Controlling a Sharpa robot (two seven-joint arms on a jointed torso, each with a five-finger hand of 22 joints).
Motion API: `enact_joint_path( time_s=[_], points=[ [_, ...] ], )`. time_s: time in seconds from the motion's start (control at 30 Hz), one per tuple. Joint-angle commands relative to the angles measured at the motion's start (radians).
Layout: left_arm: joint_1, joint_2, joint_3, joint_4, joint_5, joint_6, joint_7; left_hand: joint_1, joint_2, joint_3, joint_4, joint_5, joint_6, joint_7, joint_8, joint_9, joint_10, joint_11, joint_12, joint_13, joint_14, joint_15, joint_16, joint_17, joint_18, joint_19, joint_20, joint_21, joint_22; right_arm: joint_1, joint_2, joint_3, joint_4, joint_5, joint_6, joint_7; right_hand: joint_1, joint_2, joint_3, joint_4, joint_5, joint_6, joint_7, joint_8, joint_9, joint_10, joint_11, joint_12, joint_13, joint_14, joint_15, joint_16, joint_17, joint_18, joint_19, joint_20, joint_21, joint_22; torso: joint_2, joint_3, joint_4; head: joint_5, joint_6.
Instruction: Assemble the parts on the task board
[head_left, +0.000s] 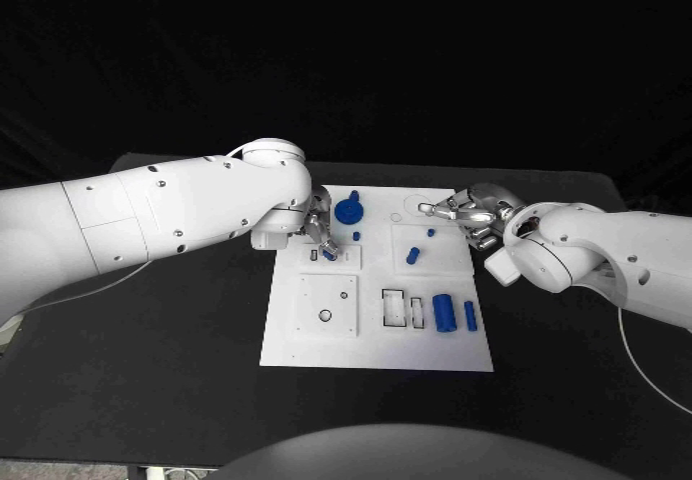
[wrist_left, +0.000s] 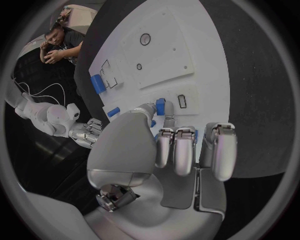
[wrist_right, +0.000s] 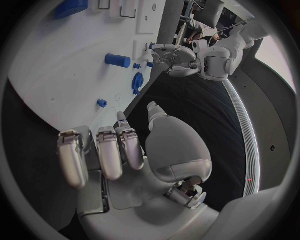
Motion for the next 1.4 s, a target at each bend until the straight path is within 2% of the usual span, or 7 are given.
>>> enact_joint_path(
  time_s=[0.03,0.47,0.8,1.1,1.4],
  points=[
    [0.000,0.005,-0.004,-0.001,-0.011,0.010,-0.137,-0.009,-0.001,0.000,0.001,0.006,0.048,-0.044,0.001,0.000,0.102,-0.012,0.006,0.263,0.104,-0.007,0.003,0.263,-0.007,0.106,-0.007,0.002,0.263,-0.001,0.002,0.000,-0.001,-0.009,0.005,0.005,0.002,0.008,-0.007,0.002,0.005,0.001,0.003,0.003,0.002,0.106,0.006,-0.005,0.261,0.104,0.008,0.004,0.263,-0.007,0.105,0.009,0.004,0.263,-0.001,-0.0003,-0.0004,0.001,-0.002],
    [-0.001,0.012,-0.011,-0.013,-0.029,-0.008,-0.142,-0.011,0.001,0.002,0.000,0.007,0.048,-0.045,0.000,0.001,0.102,-0.012,0.006,0.263,0.104,-0.007,0.003,0.263,-0.007,0.106,-0.008,0.002,0.263,-0.002,0.004,0.000,-0.002,-0.009,0.005,0.006,0.004,0.010,-0.009,0.002,0.007,0.000,0.006,0.003,0.002,0.106,0.008,-0.005,0.261,0.104,0.010,0.004,0.263,-0.007,0.105,0.011,0.004,0.263,0.000,0.0005,-0.0006,0.002,0.004],
    [-0.001,0.019,-0.012,-0.013,-0.042,-0.034,-0.137,-0.022,0.005,0.003,0.002,0.005,0.048,-0.045,0.000,0.004,0.102,-0.012,0.006,0.263,0.104,-0.008,0.003,0.263,-0.007,0.106,-0.010,0.002,0.263,-0.002,0.004,0.000,-0.002,-0.009,0.006,0.005,0.004,0.010,-0.009,0.002,0.007,0.000,0.006,0.003,0.002,0.106,0.008,-0.005,0.261,0.104,0.010,0.004,0.263,-0.007,0.105,0.011,0.004,0.263,0.000,0.0004,-0.0022,0.001,0.002],
    [-0.002,0.022,-0.012,-0.021,-0.047,-0.030,-0.133,-0.026,0.009,0.004,0.001,0.003,0.049,-0.045,0.000,0.006,0.102,-0.013,0.006,0.263,0.104,-0.008,0.003,0.263,-0.007,0.106,-0.011,0.002,0.263,-0.002,0.002,0.000,-0.001,-0.009,0.005,0.004,0.004,0.011,-0.010,0.002,0.007,0.000,0.007,0.003,0.002,0.106,0.009,-0.005,0.261,0.104,0.010,0.004,0.263,-0.007,0.105,0.011,0.004,0.263,0.000,0.0007,-0.0006,-0.001,0.001],
    [-0.003,0.026,-0.012,-0.028,-0.047,-0.022,-0.130,-0.036,0.011,0.005,0.001,-0.013,0.048,-0.045,0.000,0.010,0.102,-0.013,0.006,0.263,0.104,-0.008,0.003,0.263,-0.007,0.106,-0.013,0.002,0.263,-0.003,0.005,0.000,-0.002,-0.009,0.006,0.005,0.004,0.011,-0.010,0.002,0.007,0.000,0.007,0.003,0.002,0.106,0.009,-0.005,0.261,0.104,0.010,0.004,0.263,-0.007,0.105,0.011,0.004,0.263,-0.001,0.0002,-0.0023,0.000,-0.001]
  ],
)
